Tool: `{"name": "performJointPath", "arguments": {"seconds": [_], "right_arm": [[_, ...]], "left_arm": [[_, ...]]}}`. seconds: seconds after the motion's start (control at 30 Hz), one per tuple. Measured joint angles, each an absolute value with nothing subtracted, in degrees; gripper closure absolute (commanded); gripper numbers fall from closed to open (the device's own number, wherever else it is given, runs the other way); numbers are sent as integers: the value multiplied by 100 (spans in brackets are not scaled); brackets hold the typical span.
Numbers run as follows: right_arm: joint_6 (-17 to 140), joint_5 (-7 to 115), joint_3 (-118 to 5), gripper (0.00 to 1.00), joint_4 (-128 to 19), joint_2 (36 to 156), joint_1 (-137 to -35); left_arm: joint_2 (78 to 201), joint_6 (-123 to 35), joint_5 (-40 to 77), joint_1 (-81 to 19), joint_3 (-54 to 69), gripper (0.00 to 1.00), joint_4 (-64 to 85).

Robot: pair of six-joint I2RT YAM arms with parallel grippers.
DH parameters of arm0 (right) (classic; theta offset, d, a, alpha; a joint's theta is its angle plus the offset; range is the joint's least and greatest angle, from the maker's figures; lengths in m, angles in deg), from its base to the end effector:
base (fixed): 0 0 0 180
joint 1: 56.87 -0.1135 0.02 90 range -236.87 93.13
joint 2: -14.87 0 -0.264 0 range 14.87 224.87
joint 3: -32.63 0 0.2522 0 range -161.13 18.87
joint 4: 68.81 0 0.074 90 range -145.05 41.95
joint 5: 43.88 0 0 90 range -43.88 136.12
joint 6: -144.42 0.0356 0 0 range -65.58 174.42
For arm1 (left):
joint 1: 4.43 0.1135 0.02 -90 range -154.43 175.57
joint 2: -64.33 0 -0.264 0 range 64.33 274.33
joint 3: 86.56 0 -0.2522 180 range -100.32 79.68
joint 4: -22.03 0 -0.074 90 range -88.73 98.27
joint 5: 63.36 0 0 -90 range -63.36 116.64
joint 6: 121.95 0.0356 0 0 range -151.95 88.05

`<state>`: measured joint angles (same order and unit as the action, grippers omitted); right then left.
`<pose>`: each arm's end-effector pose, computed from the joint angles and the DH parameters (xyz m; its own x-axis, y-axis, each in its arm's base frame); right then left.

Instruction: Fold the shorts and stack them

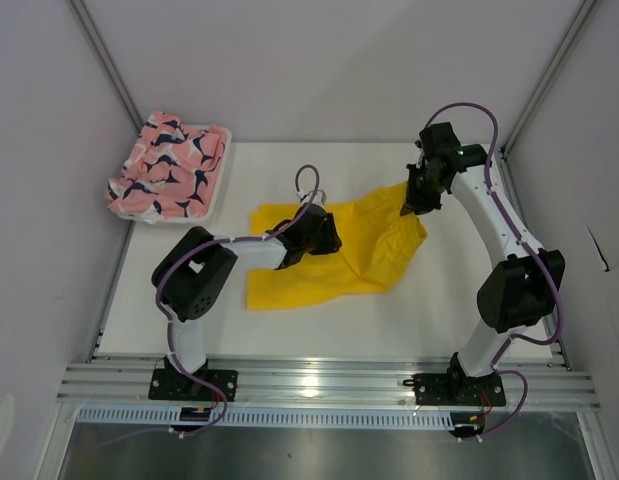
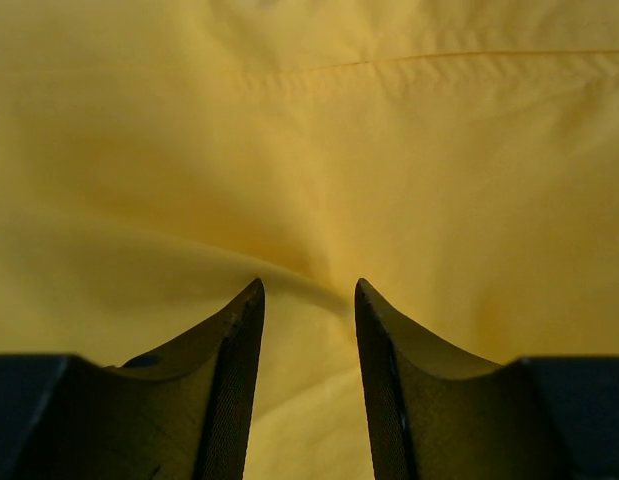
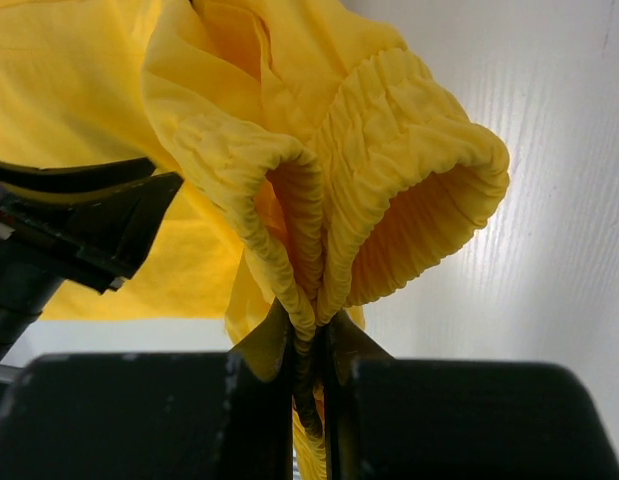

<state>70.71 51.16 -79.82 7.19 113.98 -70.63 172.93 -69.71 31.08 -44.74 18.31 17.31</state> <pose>0.3465 0.0881 0.3351 -0.9056 0.0659 -0.4189 -0.0230 0.9788 0.2037 0.3073 -0.2571 0.1569 -0.7393 -0.1734 -0.6507 0.1845 0.8771 -0.4434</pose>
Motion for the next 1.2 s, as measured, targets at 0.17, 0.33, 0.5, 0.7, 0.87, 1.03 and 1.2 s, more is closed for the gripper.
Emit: {"name": "performJointPath", "arguments": {"seconds": [0.17,0.33,0.5,0.7,0.87,1.03,1.2], "right_arm": [[7224,5444,-7985,100,725,11398,-7103],[7399,5763,-8116,100,749,11400,-7207],[7583,6062,-8417,100,758,11400,-7319],[7860,6628,-8319,100,432,11387,-7395],[7930,6735,-8271,100,373,11387,-7428],[7939,6744,-8271,100,378,11387,-7411],[7946,6742,-8275,100,387,11387,-7387]], "left_arm": [[17614,-7129,3054,-4540,1711,58,1833],[17645,-7264,3259,-4686,1707,59,1851],[17678,-7421,3406,-4854,1707,61,1890],[17750,-7703,3545,-5003,1700,62,2056],[17730,-7843,3545,-5115,1702,39,2067],[17330,-7837,3508,-5010,1713,10,1519],[16522,-7780,3491,-4660,2011,8,1064]]}}
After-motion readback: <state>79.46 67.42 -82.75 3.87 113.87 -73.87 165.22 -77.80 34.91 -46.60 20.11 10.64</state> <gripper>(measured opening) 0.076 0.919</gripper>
